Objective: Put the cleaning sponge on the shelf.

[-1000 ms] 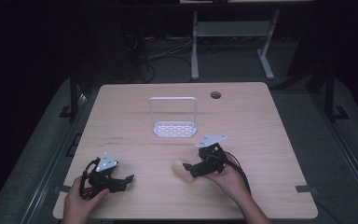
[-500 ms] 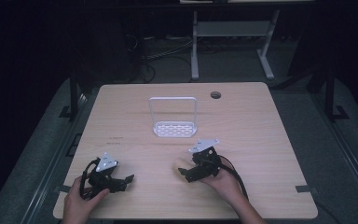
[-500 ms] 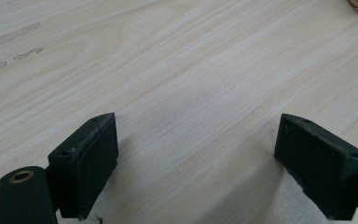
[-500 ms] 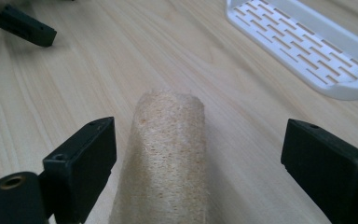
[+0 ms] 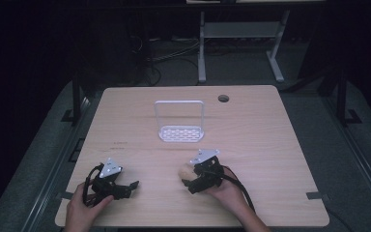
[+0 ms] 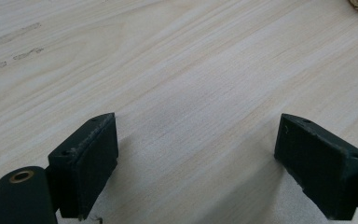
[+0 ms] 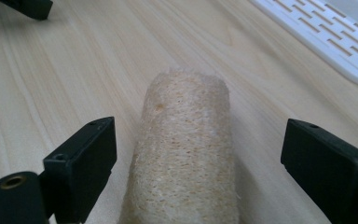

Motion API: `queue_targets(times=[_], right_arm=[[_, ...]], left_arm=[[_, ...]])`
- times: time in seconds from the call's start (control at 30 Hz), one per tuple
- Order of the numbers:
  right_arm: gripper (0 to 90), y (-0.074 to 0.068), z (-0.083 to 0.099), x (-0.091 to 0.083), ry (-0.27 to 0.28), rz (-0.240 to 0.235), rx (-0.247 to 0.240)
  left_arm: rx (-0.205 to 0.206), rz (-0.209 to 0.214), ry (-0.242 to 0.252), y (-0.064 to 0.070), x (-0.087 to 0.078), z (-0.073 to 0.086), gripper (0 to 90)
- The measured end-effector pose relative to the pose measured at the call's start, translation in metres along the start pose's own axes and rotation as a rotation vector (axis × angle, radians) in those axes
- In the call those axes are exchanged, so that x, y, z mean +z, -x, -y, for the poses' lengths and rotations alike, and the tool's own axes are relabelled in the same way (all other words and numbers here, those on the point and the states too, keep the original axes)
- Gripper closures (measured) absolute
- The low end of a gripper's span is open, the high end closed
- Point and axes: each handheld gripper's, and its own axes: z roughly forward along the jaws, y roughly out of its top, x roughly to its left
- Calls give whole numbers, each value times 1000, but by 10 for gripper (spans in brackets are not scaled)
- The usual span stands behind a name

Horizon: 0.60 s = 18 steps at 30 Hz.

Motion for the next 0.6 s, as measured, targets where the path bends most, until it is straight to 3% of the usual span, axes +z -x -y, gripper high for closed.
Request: queue_targets(times=[0.6], right_arm=[[151,-5,6,10,-19,-4,-12]], left_arm=[[0,0,0,0,0,0,129]])
